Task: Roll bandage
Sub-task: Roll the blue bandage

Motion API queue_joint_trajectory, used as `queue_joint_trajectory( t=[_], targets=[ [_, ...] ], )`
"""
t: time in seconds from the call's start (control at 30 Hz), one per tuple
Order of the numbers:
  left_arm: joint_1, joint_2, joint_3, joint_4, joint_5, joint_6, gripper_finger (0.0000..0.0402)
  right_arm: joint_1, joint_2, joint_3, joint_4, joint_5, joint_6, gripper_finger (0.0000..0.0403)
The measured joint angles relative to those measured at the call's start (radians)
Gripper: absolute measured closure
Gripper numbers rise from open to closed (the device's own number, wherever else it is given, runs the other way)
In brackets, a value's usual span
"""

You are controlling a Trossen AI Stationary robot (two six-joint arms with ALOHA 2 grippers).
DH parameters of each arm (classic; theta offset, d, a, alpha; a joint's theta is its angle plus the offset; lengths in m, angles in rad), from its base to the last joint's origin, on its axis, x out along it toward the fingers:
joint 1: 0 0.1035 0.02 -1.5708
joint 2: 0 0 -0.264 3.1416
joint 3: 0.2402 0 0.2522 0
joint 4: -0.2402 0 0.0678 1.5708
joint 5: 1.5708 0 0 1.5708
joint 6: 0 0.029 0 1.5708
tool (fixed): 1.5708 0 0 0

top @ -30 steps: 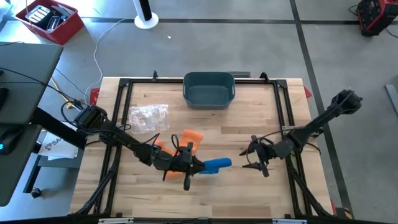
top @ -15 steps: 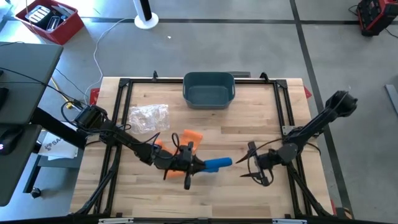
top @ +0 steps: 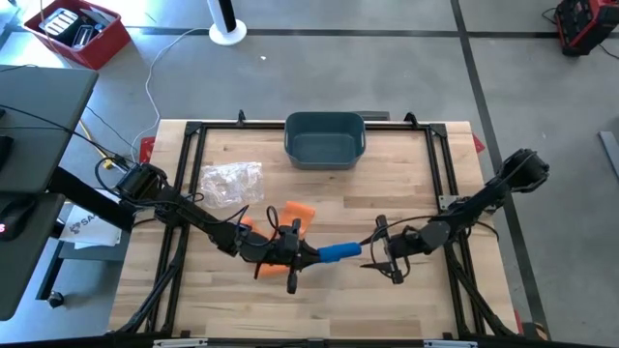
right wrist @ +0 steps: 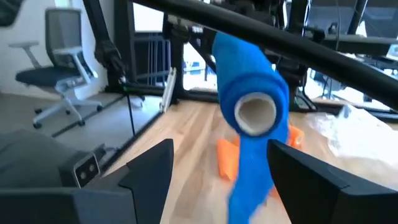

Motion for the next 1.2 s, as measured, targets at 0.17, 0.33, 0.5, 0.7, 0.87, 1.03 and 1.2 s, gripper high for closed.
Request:
queue_joint_trajectory(
  t=[0.17, 0.33, 0.5, 0.7, 0.87, 1.03, 1.2],
  targets=[
    [0.000, 0.000, 0.000, -0.001, 0.001, 0.002, 0.0400, 0.012, 0.010, 0.000, 0.039, 0.033, 0.017, 0.0151],
    [0.000, 0.000, 0.000, -0.002, 0.000, 0.009, 0.0400, 0.043, 0.010, 0.000, -0.092, 0.073, 0.098, 0.0151],
    [0.000, 0.000, 0.000, -0.002, 0.001, 0.009, 0.0400, 0.107, 0.010, 0.000, -0.017, 0.139, 0.045, 0.0151],
    [0.000, 0.000, 0.000, -0.002, 0.001, 0.009, 0.0400, 0.126, 0.010, 0.000, 0.064, 0.154, -0.039, 0.0151],
    [0.001, 0.000, 0.000, -0.001, 0.001, 0.009, 0.0400, 0.094, 0.010, 0.000, 0.112, 0.130, -0.063, 0.0151],
    [0.005, 0.000, 0.000, 0.005, 0.001, 0.010, 0.0400, 0.064, 0.010, 0.000, 0.111, 0.063, -0.053, 0.0151],
    [0.006, 0.000, 0.000, 0.022, 0.007, 0.026, 0.0400, 0.025, 0.010, 0.006, 0.109, -0.046, -0.036, 0.0151]
  ],
)
